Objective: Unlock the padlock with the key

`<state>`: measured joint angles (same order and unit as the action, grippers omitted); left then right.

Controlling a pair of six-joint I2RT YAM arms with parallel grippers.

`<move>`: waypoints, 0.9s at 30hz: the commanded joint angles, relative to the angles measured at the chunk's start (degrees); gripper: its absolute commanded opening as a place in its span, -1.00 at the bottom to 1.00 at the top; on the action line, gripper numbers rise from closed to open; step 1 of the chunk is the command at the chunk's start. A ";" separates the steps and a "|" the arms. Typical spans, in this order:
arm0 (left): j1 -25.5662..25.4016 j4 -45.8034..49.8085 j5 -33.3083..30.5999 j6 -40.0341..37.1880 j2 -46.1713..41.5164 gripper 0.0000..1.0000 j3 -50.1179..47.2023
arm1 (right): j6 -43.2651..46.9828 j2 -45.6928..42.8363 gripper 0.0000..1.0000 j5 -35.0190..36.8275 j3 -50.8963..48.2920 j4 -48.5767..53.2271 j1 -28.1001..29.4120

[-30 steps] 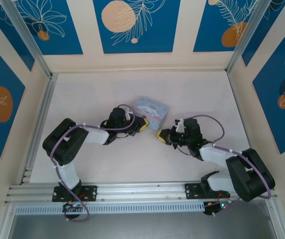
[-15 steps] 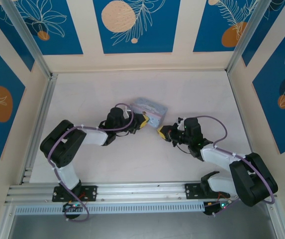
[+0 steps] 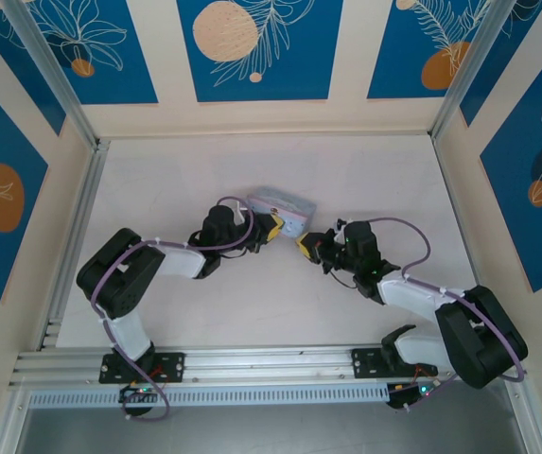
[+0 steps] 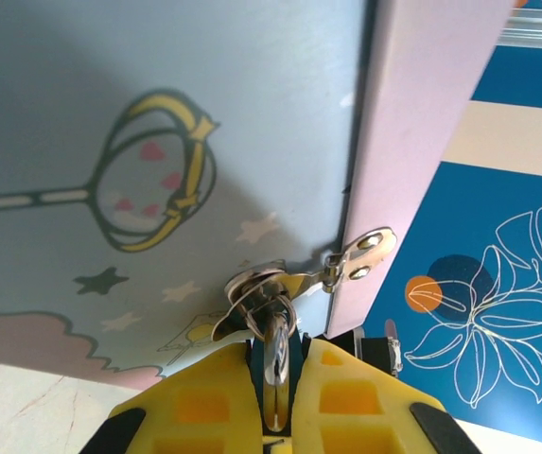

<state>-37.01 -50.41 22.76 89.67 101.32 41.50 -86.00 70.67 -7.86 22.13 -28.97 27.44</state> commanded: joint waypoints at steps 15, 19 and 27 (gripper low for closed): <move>-0.52 -6.56 -0.79 1.82 -0.66 -1.00 -1.07 | -0.84 6.71 -1.00 3.52 6.55 -3.50 1.74; -0.58 -6.85 -0.76 1.87 -0.68 -1.00 -1.12 | -0.91 7.37 -1.00 3.64 7.04 -3.64 1.91; -0.52 -7.38 -0.53 1.92 -0.34 -1.00 -1.23 | -0.81 7.91 -1.00 3.73 7.69 -3.56 2.00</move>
<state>-37.04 -53.32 22.39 91.24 101.32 40.53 -86.59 78.13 -5.28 28.23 -31.92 28.93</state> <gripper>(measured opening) 0.086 0.065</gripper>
